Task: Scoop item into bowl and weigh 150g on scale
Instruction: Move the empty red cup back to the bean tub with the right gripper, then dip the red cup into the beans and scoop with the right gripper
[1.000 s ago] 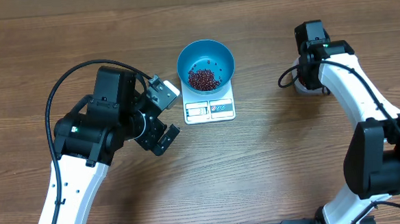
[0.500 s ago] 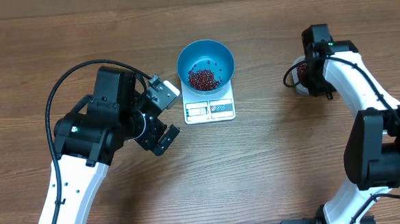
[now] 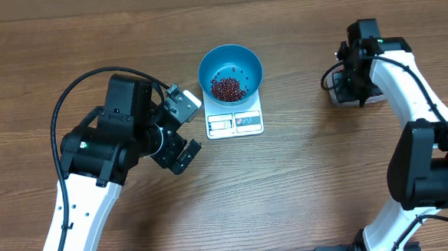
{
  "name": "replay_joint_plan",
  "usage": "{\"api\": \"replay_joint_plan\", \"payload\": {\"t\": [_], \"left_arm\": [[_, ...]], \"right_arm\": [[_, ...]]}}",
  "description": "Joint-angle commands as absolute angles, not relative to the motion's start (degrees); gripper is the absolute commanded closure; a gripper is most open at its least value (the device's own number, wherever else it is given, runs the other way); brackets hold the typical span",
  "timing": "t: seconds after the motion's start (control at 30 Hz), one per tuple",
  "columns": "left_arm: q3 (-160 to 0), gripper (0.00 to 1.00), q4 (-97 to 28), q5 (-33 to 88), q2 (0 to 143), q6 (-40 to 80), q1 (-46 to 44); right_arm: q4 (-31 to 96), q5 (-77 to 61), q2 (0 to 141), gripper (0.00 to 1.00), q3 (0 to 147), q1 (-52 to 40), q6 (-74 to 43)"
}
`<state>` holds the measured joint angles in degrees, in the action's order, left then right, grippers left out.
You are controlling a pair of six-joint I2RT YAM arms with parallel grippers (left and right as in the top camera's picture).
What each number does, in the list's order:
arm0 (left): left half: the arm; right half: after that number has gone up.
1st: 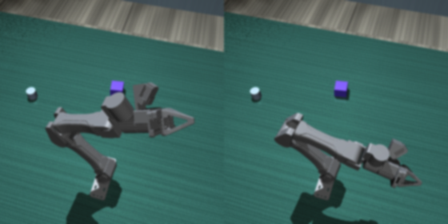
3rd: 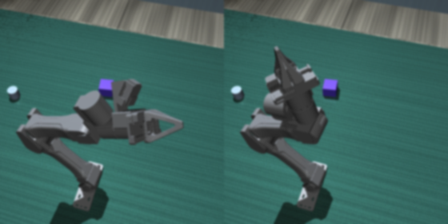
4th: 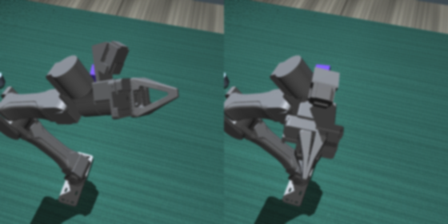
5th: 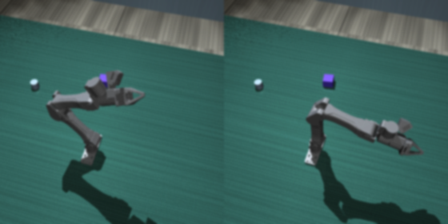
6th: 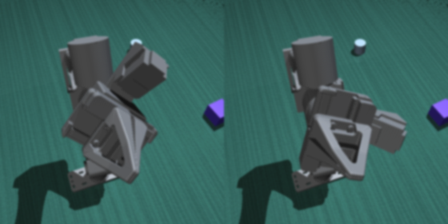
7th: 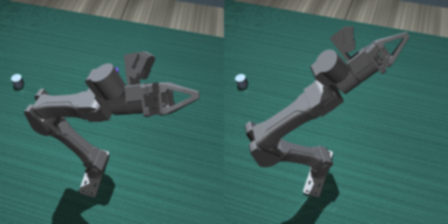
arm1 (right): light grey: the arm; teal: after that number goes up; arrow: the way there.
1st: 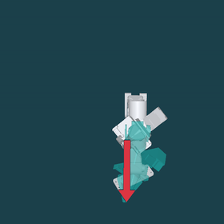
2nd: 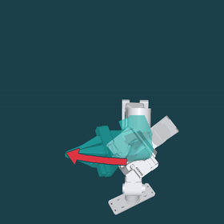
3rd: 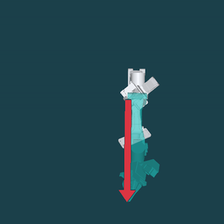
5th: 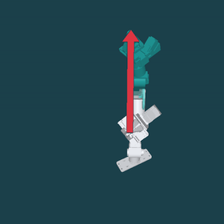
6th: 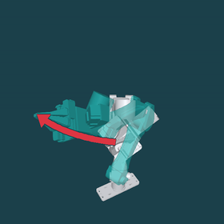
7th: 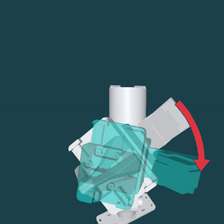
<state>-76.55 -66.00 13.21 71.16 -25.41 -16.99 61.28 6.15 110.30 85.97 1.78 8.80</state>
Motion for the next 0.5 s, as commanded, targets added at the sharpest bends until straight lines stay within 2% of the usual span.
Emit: {"api": "replay_joint_plan", "payload": {"t": [0.0,0.47], "left_arm": [[-77.89,0.0,-65.78,13.5,71.26,-24.82,-16.91],[-77.89,0.01,-65.78,13.5,71.26,-24.84,-16.91]], "right_arm": [[63.29,-3.7,111.18,0.96,86.37,3.44,7.62],[63.79,-22.15,111.24,0.96,86.15,16.03,5.58]]}}
